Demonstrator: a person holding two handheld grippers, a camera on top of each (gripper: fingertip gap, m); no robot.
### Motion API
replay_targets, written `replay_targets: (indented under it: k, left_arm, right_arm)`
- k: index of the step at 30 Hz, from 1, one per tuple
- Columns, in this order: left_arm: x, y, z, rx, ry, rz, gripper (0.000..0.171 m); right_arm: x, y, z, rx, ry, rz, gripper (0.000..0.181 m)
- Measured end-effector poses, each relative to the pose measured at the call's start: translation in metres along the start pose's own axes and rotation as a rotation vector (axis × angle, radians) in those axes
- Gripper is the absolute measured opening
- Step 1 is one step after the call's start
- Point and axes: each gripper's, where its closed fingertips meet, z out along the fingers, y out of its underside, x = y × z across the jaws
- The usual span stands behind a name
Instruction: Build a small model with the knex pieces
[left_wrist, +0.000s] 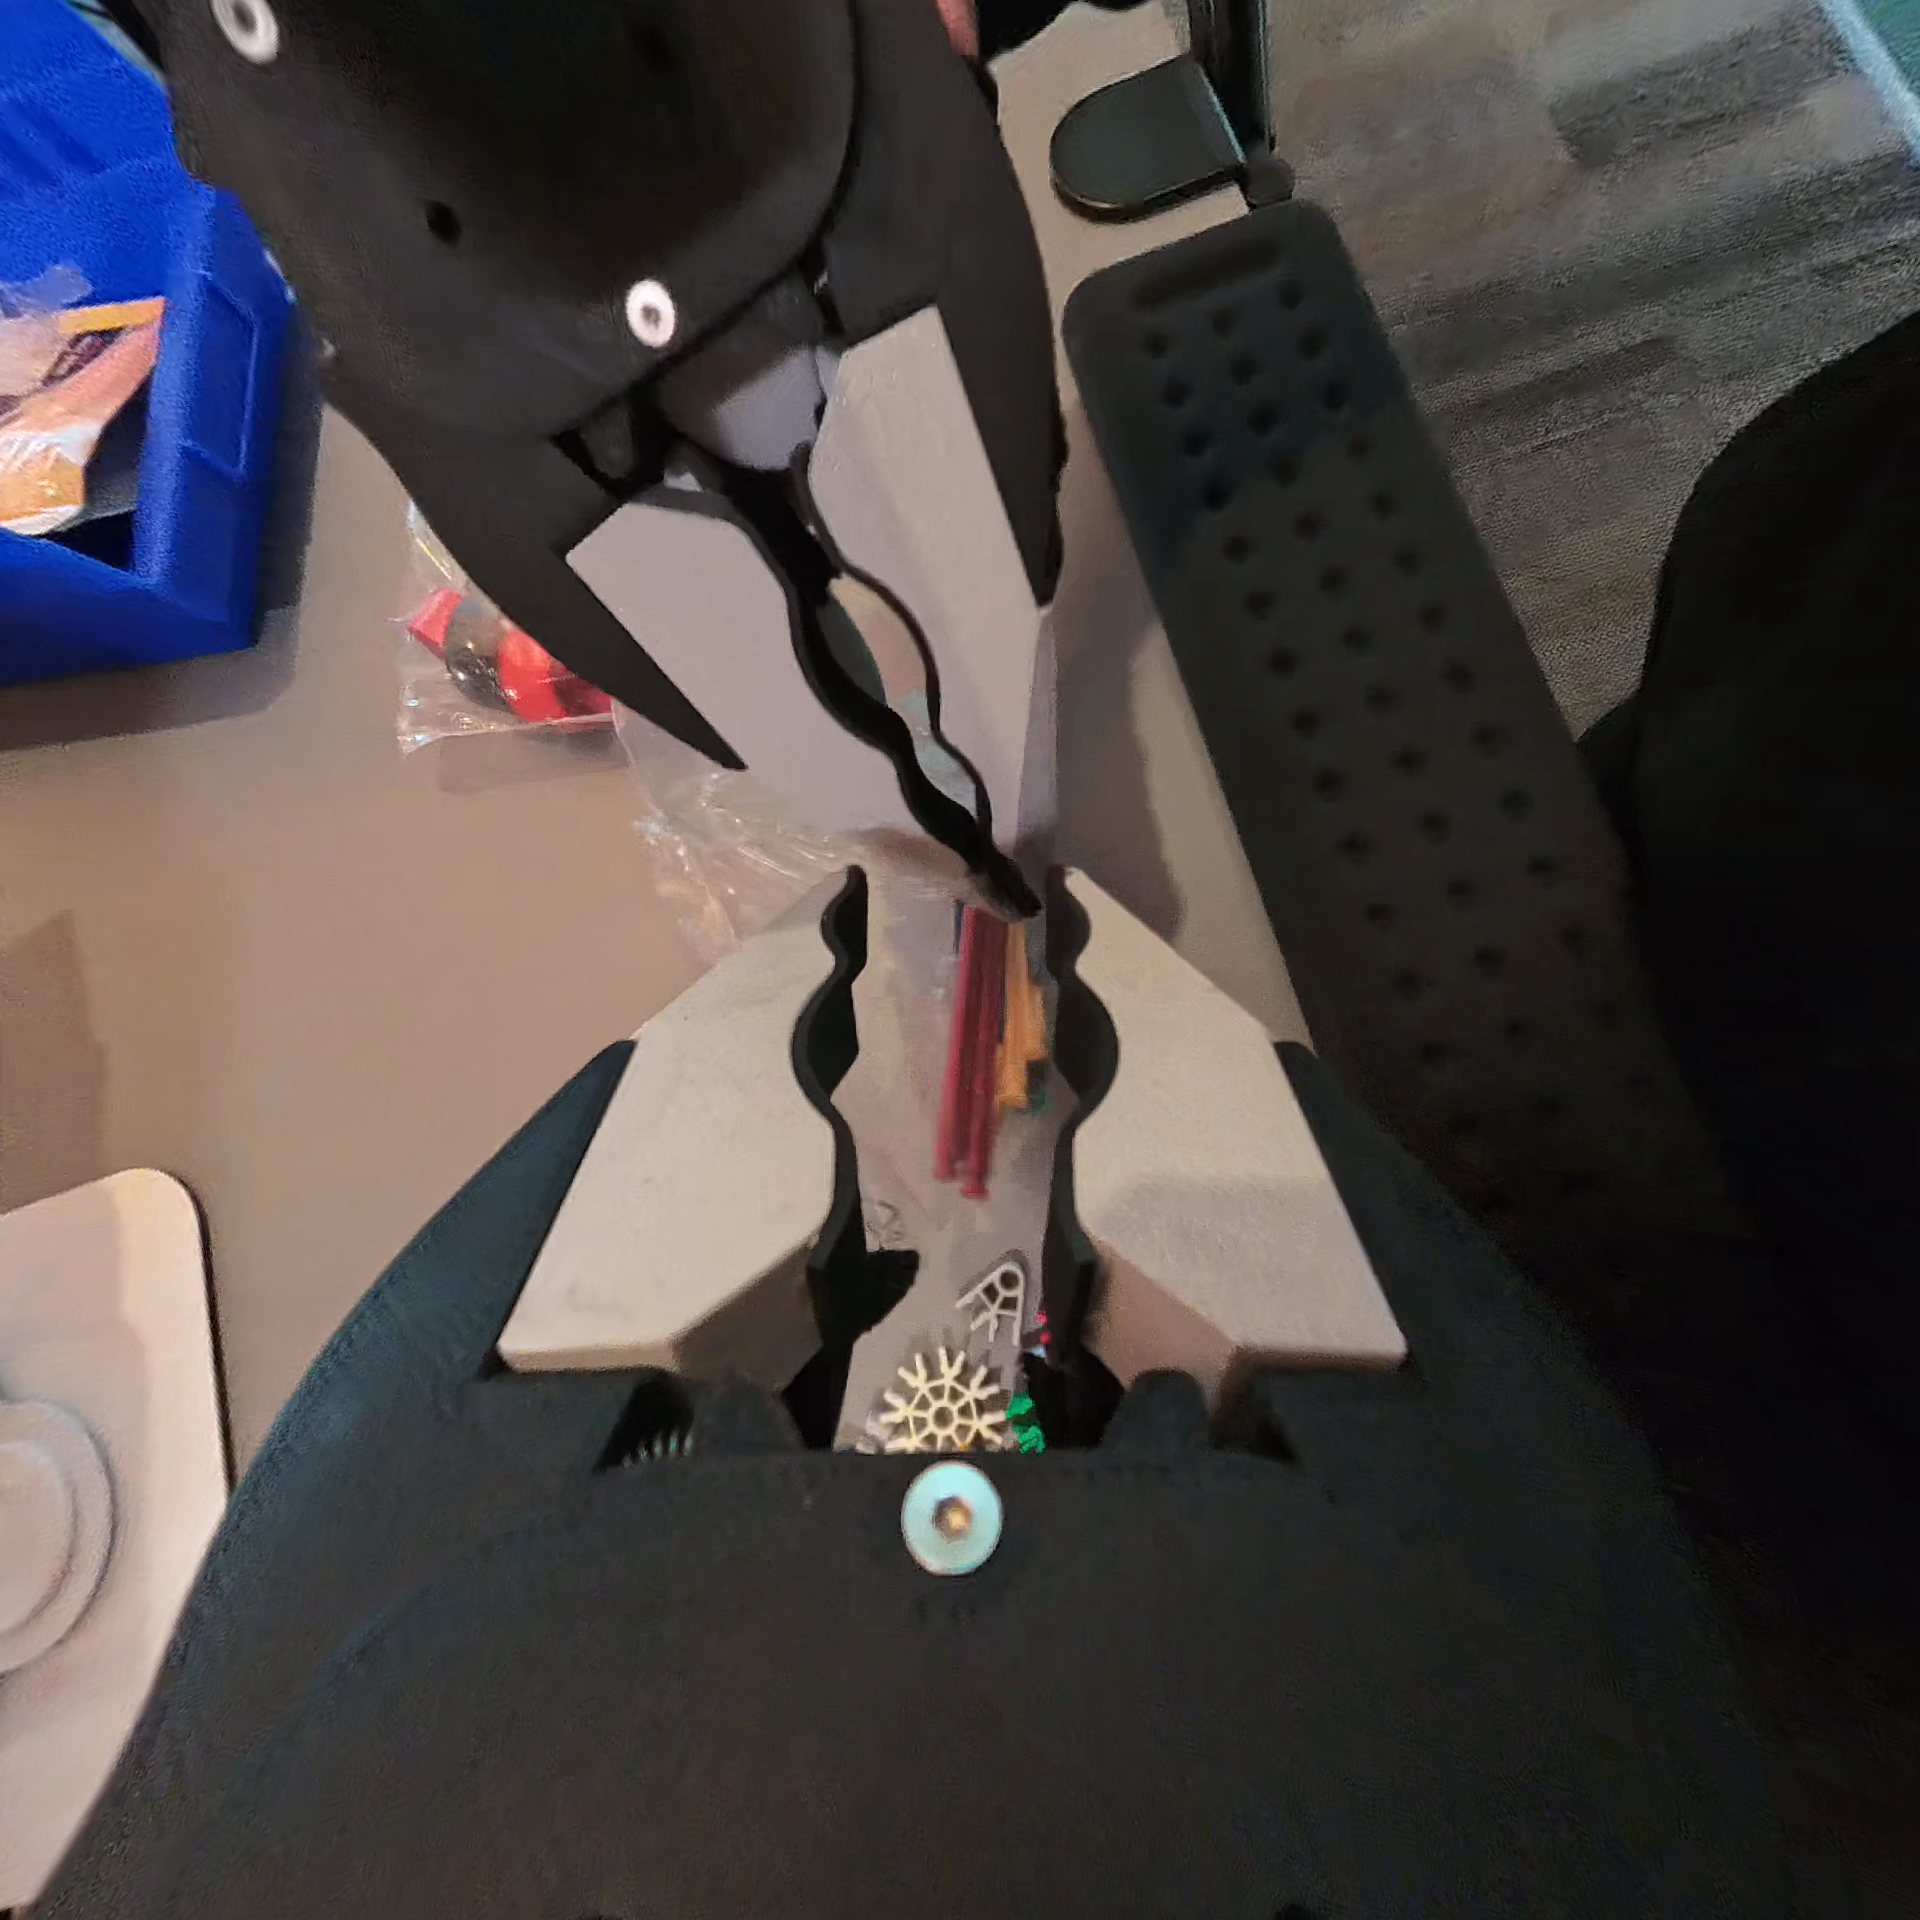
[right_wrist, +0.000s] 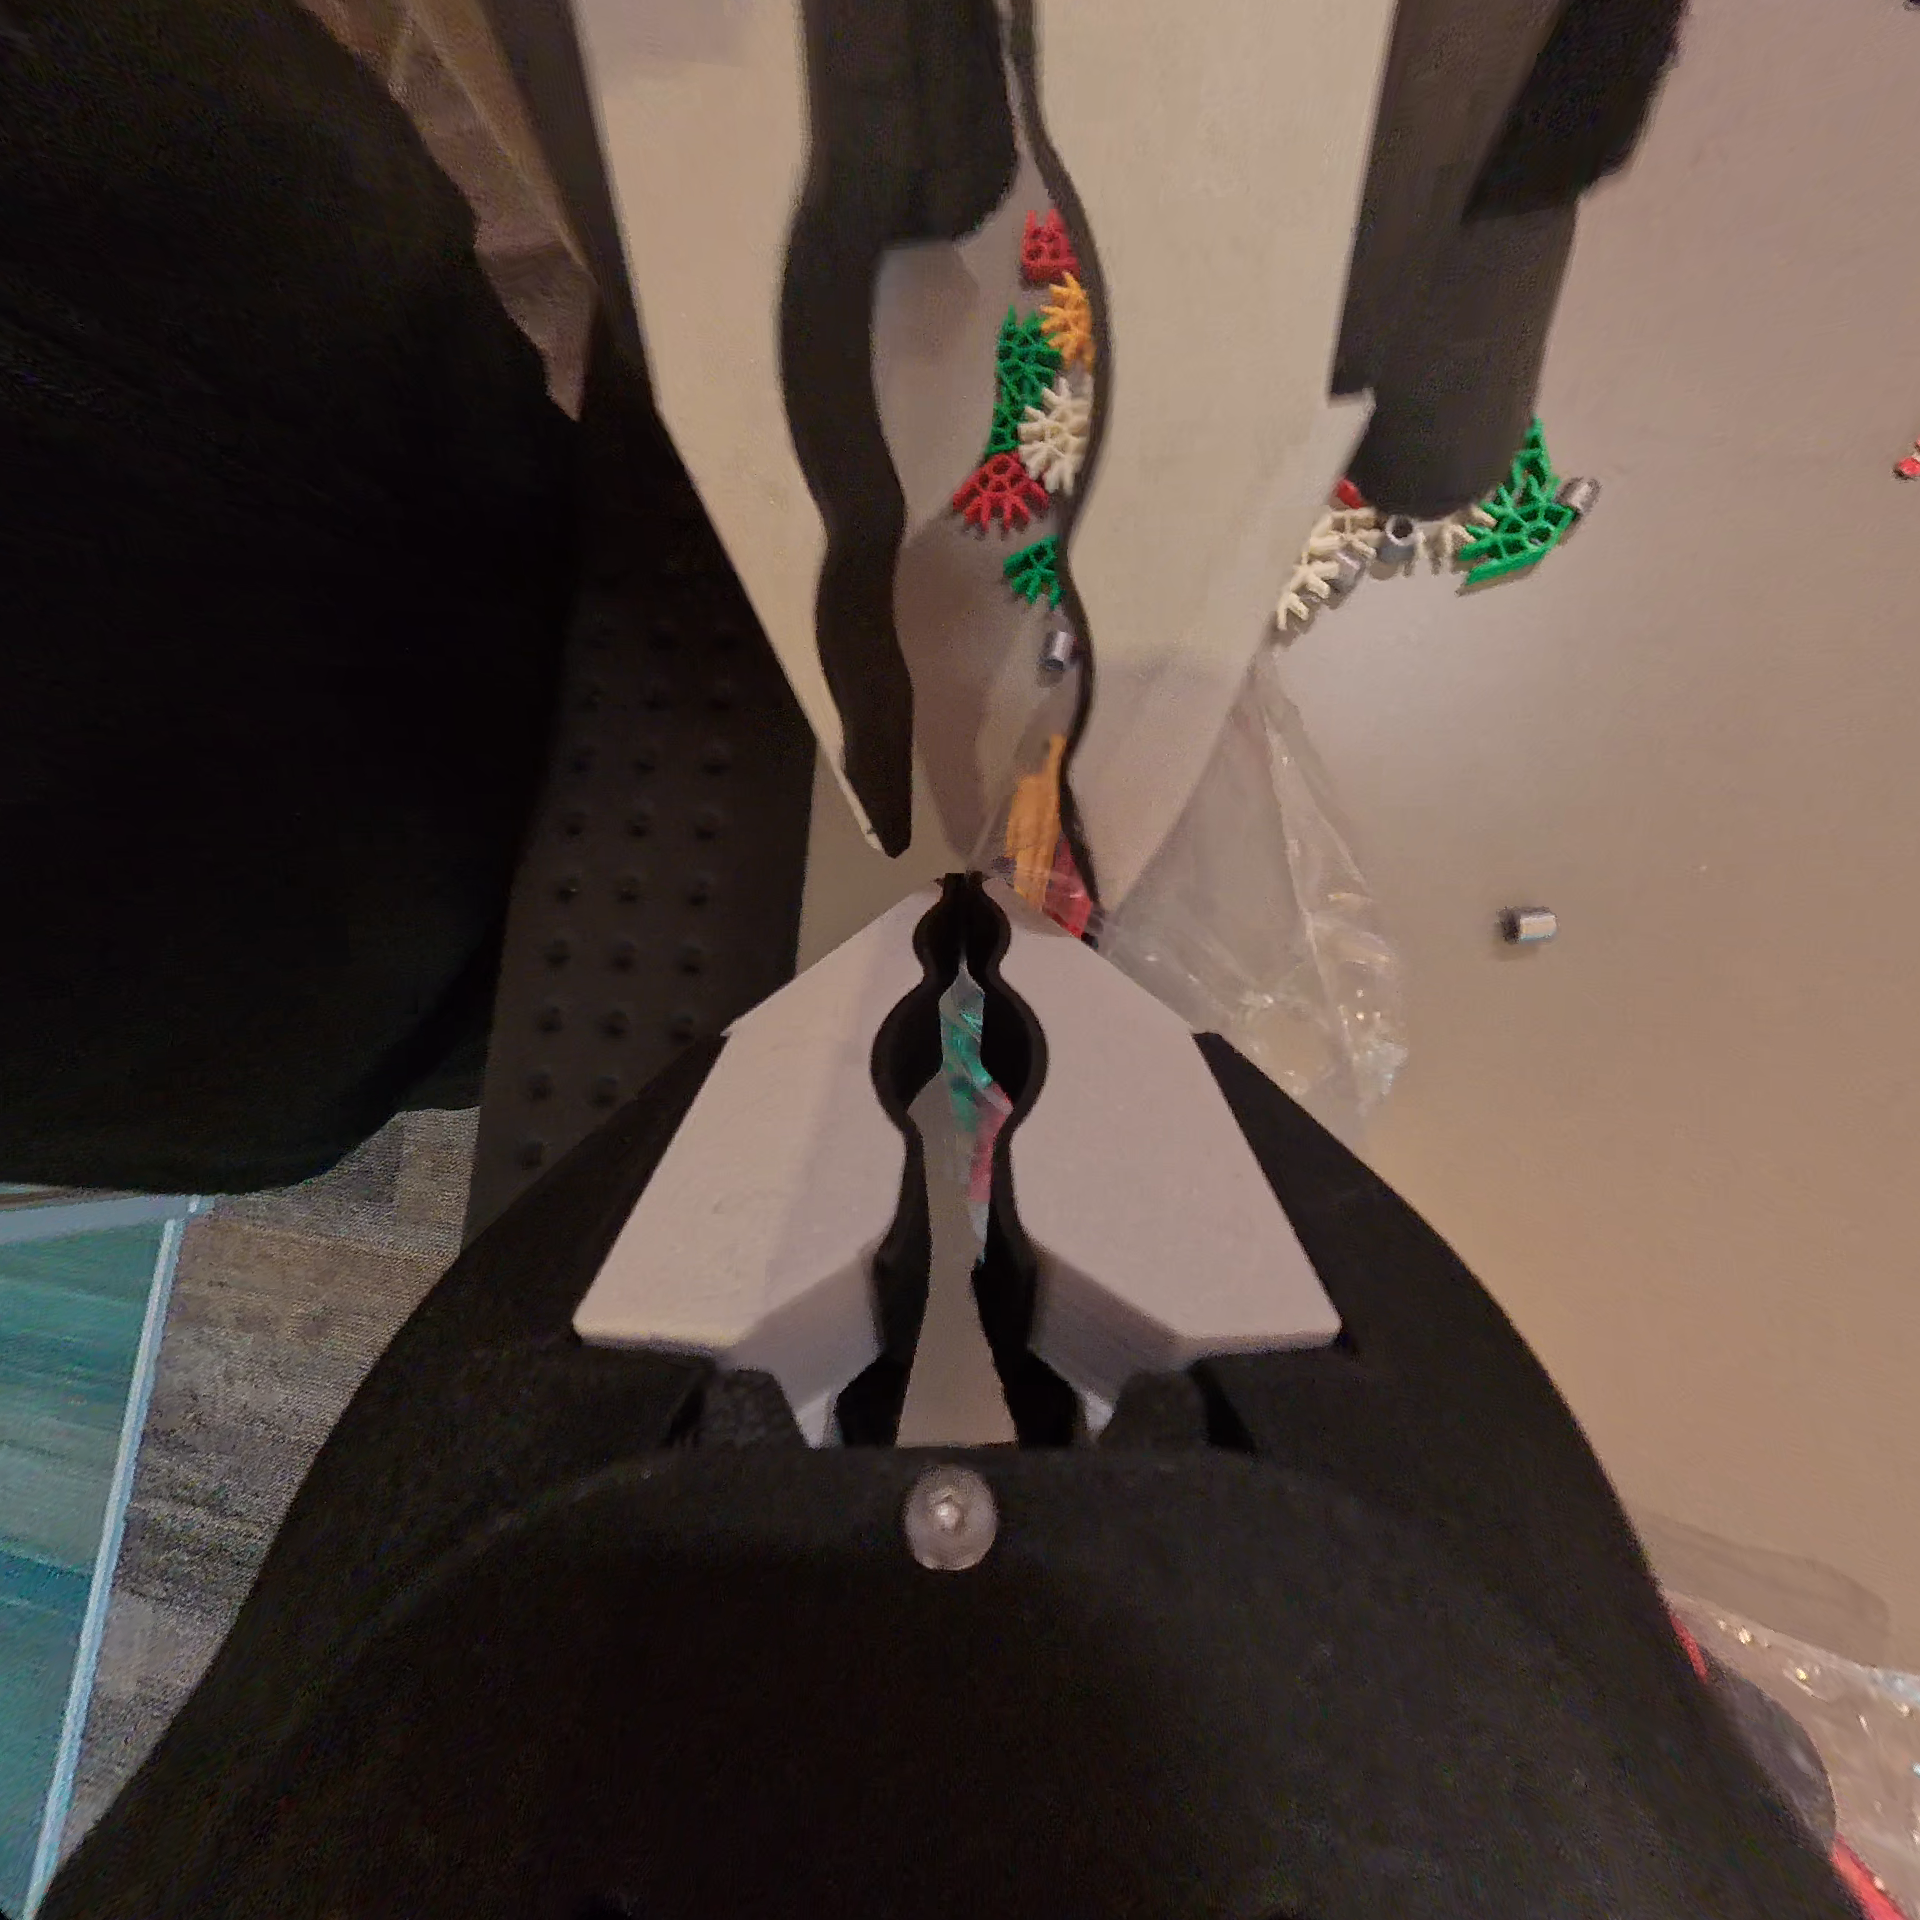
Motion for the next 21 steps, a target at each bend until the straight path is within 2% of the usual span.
replay_targets:
  k: [3, 5, 9, 12, 15, 21]
  left_arm:
    - [0.010, -0.010, -0.002, 0.050, 0.081, 0.015, 0.039]
    - [0.016, -0.020, -0.005, 0.098, 0.132, 0.030, 0.044]
    - [0.021, -0.024, -0.003, 0.120, 0.235, -0.026, 0.045]
    - [0.031, -0.013, 0.004, 0.068, 0.310, -0.051, 0.027]
    - [0.032, -0.006, 0.009, 0.040, 0.295, -0.056, 0.000]
    - [0.048, -0.015, 0.000, 0.045, 0.309, 0.013, 0.000]
  right_arm:
    - [-0.012, -0.007, -0.007, 0.038, -0.045, -0.039, 0.000]
    - [-0.018, -0.004, -0.009, 0.012, -0.064, -0.066, 0.000]
    - [-0.025, -0.002, -0.013, 0.006, -0.083, -0.093, 0.000]
    - [-0.025, -0.005, -0.018, 0.037, -0.068, -0.085, 0.000]
    - [-0.024, -0.002, -0.019, 0.028, -0.055, -0.078, 0.000]
    - [-0.047, -0.007, -0.020, -0.019, -0.095, -0.153, 0.000]
